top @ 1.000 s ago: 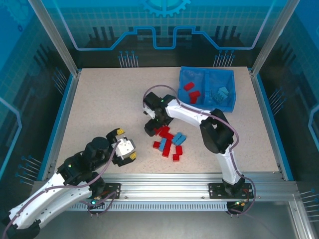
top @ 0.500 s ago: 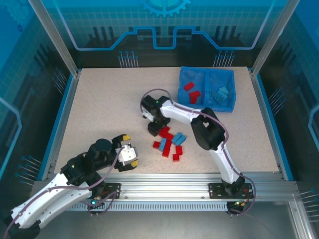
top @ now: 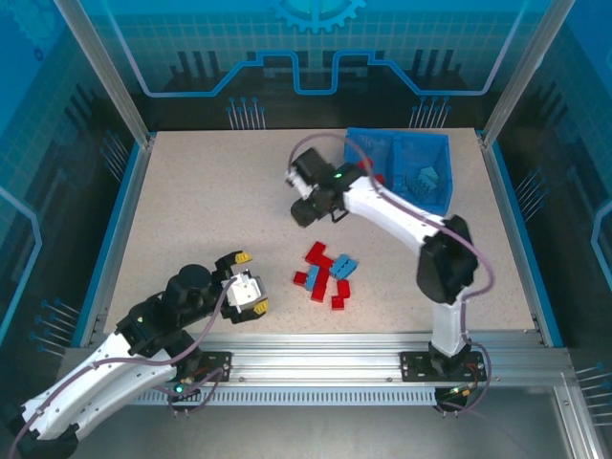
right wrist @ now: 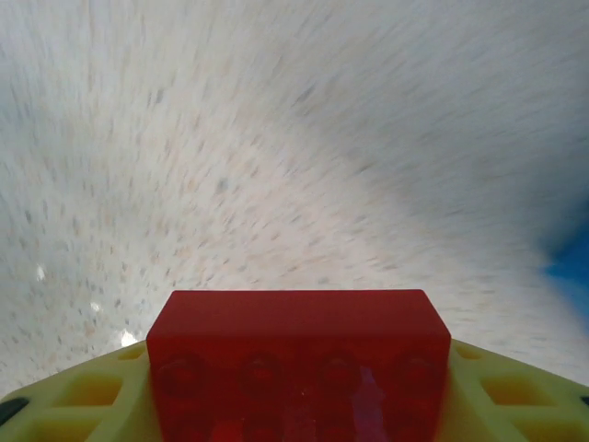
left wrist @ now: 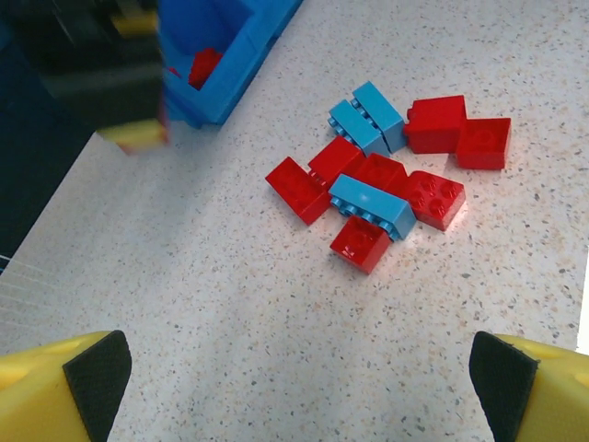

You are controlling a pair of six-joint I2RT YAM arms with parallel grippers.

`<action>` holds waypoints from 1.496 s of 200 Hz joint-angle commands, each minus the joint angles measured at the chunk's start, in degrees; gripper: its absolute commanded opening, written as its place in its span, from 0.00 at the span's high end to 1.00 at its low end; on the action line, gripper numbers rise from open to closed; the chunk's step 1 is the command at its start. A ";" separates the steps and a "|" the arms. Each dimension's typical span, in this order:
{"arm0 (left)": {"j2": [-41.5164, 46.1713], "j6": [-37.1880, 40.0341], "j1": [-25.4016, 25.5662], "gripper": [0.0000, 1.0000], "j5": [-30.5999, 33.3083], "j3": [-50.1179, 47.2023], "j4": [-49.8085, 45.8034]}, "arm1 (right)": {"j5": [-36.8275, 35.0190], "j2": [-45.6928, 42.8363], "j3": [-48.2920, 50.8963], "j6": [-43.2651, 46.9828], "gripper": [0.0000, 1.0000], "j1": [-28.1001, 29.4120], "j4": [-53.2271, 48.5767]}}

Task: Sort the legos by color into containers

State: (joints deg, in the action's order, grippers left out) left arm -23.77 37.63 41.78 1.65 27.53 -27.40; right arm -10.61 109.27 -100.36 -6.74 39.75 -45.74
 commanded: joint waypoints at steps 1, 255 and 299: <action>0.39 -0.62 -0.69 0.01 -0.24 -0.89 2.16 | -6.34 -5.45 3.04 -6.31 0.47 -5.88 5.44; 0.49 -4.93 -2.40 0.01 -5.16 -1.10 8.26 | 3.18 -5.31 -3.51 -18.32 0.22 -19.45 -2.01; -6.35 -10.25 -2.39 0.01 -10.83 -0.97 18.24 | 8.41 -25.46 25.91 -41.01 0.20 -13.52 1.41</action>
State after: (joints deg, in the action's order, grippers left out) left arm -26.33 31.68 39.86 -4.47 26.09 -17.50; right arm -7.27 90.04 -86.63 -31.18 22.96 -44.49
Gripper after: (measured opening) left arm 0.987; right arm 0.798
